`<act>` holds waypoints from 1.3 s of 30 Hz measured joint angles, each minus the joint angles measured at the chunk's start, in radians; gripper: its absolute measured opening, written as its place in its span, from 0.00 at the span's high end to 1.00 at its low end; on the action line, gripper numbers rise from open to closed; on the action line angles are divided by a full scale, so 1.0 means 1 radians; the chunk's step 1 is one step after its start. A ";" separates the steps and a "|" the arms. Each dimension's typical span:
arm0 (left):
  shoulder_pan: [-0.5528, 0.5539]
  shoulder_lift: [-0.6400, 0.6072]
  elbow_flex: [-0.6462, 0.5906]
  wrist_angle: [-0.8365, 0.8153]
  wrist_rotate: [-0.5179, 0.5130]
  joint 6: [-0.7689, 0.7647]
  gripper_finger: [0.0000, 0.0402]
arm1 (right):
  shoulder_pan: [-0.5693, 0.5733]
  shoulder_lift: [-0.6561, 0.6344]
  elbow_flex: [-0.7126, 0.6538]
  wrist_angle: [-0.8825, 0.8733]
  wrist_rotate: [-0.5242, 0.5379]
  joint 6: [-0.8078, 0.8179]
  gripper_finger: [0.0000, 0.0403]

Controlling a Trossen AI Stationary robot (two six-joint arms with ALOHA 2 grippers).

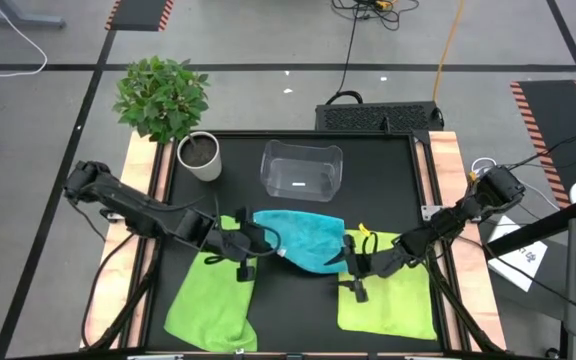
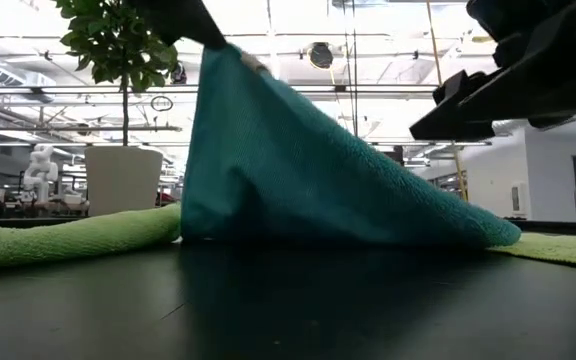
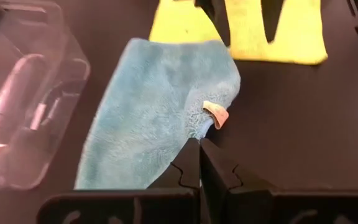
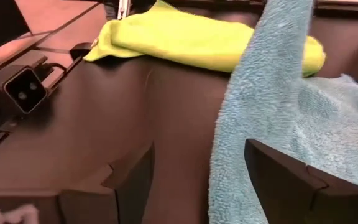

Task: Fold microfiber towels
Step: Fold the blue microfiber cloth

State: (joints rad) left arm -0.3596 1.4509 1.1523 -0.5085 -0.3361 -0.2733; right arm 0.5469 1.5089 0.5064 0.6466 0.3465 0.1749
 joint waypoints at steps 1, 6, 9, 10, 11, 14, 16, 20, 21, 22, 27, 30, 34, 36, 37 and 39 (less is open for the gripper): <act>0.006 0.000 0.021 -0.014 -0.006 0.007 1.00 | 0.000 0.000 0.000 -0.001 0.012 0.000 0.40; 0.039 0.000 0.103 -0.053 -0.005 0.032 1.00 | -0.010 0.032 0.000 0.007 0.042 0.022 0.40; 0.052 0.000 0.121 -0.065 0.016 0.036 0.99 | -0.024 0.076 0.000 0.038 0.062 0.023 0.40; 0.054 0.000 0.121 -0.068 0.022 0.036 0.99 | -0.026 0.095 0.000 0.051 0.074 0.024 0.40; 0.057 0.000 0.120 -0.072 0.024 0.036 0.99 | -0.030 0.115 0.000 0.063 0.073 0.026 0.40; 0.063 0.000 0.114 -0.083 0.029 0.036 1.00 | -0.036 0.178 0.000 0.082 0.072 0.047 0.40; 0.064 0.000 0.114 -0.091 0.029 0.032 0.99 | -0.036 0.209 0.000 0.072 0.073 0.071 0.40; 0.064 0.000 0.114 -0.103 0.030 0.032 0.99 | -0.029 0.214 0.000 0.011 0.074 0.066 0.40; 0.064 0.000 0.114 -0.108 0.030 0.032 0.99 | -0.022 0.201 0.000 -0.016 0.084 0.050 0.40; 0.064 0.000 0.114 -0.112 0.031 0.031 0.99 | -0.013 0.183 0.000 -0.039 0.101 0.031 0.40; 0.071 0.000 0.114 -0.133 0.031 0.030 0.99 | 0.023 0.098 0.002 -0.164 0.156 -0.036 0.40; 0.082 0.000 0.131 -0.152 0.030 0.030 0.99 | 0.031 0.069 0.002 -0.250 0.157 -0.034 0.40; 0.098 0.000 0.166 -0.149 0.035 0.037 0.99 | 0.031 0.075 0.001 -0.299 0.179 -0.026 0.40; 0.106 0.000 0.177 -0.145 0.049 0.054 0.99 | 0.031 0.086 0.002 -0.294 0.203 -0.031 0.40; 0.109 0.000 0.182 -0.144 0.052 0.057 0.99 | 0.030 0.092 0.002 -0.293 0.210 -0.032 0.40; 0.118 0.000 0.189 -0.142 0.060 0.059 0.99 | 0.029 0.103 0.001 -0.274 0.232 -0.040 0.40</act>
State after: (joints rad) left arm -0.2412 1.4506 1.3410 -0.6507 -0.2766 -0.2146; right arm 0.5762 1.6115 0.5076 0.3724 0.5784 0.1353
